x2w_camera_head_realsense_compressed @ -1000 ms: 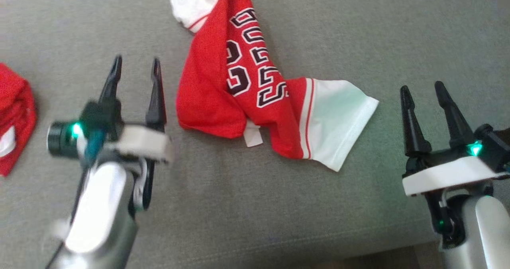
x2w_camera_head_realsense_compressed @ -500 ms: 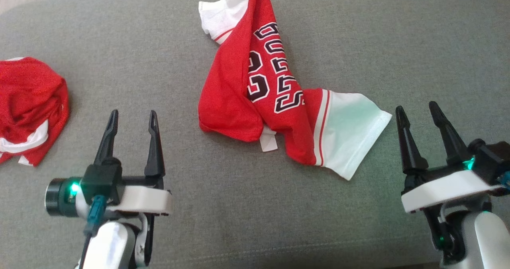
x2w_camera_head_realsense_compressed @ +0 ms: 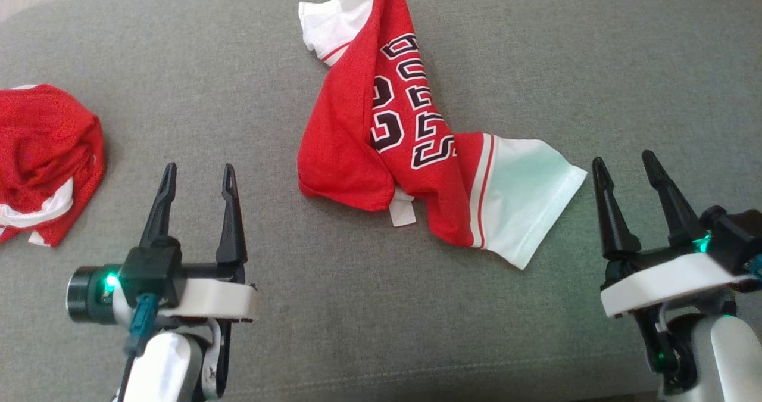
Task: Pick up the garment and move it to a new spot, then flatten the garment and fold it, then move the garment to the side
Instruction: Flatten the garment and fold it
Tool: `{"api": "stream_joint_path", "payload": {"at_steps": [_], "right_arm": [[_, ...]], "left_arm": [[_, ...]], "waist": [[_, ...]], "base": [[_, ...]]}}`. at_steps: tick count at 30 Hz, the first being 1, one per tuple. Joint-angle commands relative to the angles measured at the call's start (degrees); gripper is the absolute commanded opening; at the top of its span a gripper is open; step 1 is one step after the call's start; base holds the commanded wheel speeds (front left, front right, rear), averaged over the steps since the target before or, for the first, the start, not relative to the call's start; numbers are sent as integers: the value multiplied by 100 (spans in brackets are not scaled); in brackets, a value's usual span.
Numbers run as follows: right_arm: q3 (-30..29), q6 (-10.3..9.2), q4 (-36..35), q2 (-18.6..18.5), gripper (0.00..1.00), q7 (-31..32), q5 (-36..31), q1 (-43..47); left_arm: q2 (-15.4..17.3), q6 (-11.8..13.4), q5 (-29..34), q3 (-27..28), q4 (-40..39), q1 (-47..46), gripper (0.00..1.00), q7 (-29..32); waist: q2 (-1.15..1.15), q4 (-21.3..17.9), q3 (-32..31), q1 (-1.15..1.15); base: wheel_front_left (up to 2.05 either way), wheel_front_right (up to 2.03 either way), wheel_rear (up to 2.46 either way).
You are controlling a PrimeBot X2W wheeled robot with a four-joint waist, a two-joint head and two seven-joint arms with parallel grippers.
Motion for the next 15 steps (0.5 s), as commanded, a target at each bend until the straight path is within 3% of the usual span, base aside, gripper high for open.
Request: {"api": "stream_joint_path", "payload": {"at_steps": [1,5,15], "right_arm": [[108,-4,-234,-42,100,17,-30,-38],[227,-4,-100,-147,100,132,26,-96],[1094,-4,856,-924,100,697,433,-1049]], "left_arm": [[106,5,71,220,-199,-145,100,-29],[89,-21,87,192,-199,-189,100,-29],[-62,-120,218,0,-291,-602,100,-29]], "waist": [[0,3,11,0],[0,17,58,0],[0,309,565,0]], "base": [[0,0,0],[0,0,0],[0,0,0]]}}
